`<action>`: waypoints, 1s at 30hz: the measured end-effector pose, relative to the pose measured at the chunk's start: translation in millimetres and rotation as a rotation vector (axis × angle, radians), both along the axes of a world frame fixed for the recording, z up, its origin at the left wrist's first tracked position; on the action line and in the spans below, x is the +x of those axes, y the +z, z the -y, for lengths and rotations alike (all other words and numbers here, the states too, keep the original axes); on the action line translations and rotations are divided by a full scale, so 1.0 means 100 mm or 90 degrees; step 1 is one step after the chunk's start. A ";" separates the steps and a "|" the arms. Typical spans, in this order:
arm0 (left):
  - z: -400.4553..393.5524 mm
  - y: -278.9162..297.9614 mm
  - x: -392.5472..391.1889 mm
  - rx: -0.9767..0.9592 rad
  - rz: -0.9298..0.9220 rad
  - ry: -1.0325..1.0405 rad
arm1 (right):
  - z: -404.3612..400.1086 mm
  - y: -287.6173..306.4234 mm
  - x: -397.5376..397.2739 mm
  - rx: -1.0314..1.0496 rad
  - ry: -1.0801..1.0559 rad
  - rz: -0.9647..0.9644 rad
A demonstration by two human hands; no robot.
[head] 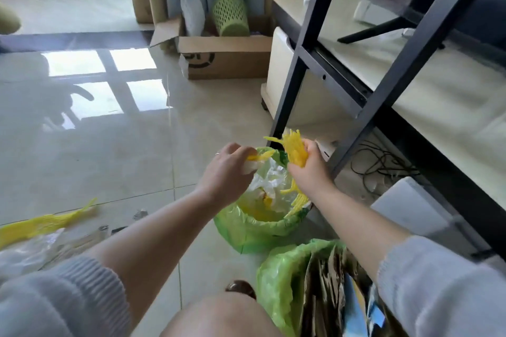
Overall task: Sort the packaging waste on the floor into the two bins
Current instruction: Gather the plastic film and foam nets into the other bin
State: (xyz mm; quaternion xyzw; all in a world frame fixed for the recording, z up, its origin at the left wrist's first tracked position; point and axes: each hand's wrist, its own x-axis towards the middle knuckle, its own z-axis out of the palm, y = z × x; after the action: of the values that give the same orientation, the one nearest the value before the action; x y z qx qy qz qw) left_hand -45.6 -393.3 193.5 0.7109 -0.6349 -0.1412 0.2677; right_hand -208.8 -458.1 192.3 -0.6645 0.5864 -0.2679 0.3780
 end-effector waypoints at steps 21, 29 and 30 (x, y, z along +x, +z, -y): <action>0.96 -1.75 -0.22 0.490 0.116 -0.166 | 0.55 -1.45 0.35 0.157 0.339 -0.572; 0.86 -1.06 -0.16 0.313 0.091 -0.097 | 0.50 -0.92 0.21 0.105 0.300 -0.433; 0.79 -0.93 -0.14 0.290 0.092 -0.095 | 0.45 -0.83 0.19 0.092 0.292 -0.414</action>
State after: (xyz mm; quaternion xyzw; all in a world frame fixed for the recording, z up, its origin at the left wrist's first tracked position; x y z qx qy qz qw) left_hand -59.8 -472.5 100.9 0.7124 -0.6547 -0.2490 0.0433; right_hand -189.5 -503.4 108.9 -0.8001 0.5289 0.0894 0.2685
